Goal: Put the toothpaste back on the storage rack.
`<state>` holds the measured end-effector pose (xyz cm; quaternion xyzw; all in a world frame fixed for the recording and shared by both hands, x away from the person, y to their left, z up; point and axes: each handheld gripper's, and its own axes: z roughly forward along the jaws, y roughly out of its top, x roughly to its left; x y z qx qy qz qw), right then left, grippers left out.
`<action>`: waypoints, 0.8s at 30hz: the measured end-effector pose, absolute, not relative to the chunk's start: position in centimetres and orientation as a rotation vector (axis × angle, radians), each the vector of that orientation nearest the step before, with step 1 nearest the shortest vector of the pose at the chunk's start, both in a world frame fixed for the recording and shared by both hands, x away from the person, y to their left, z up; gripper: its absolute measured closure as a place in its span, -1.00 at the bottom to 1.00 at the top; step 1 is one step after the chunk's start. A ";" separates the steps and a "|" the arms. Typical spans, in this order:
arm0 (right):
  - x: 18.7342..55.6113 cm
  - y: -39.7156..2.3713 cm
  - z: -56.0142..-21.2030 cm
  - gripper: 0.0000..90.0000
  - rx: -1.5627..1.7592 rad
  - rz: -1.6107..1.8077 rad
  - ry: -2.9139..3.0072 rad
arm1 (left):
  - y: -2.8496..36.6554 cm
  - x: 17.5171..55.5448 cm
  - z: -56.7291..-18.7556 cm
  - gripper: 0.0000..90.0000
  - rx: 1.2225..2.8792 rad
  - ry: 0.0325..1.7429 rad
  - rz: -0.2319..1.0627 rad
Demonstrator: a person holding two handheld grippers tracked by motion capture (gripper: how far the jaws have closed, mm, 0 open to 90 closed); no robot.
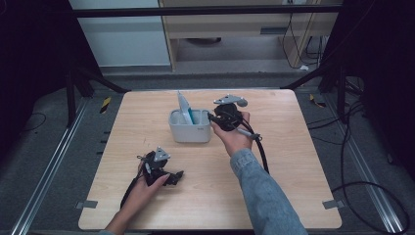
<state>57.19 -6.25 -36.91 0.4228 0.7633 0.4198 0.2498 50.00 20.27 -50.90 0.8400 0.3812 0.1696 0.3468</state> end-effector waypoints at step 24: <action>56.2 -8.4 -37.4 -0.73 1.149 1.115 2.050 | 20.3 50.0 -50.9 -1.00 2.183 0.986 0.435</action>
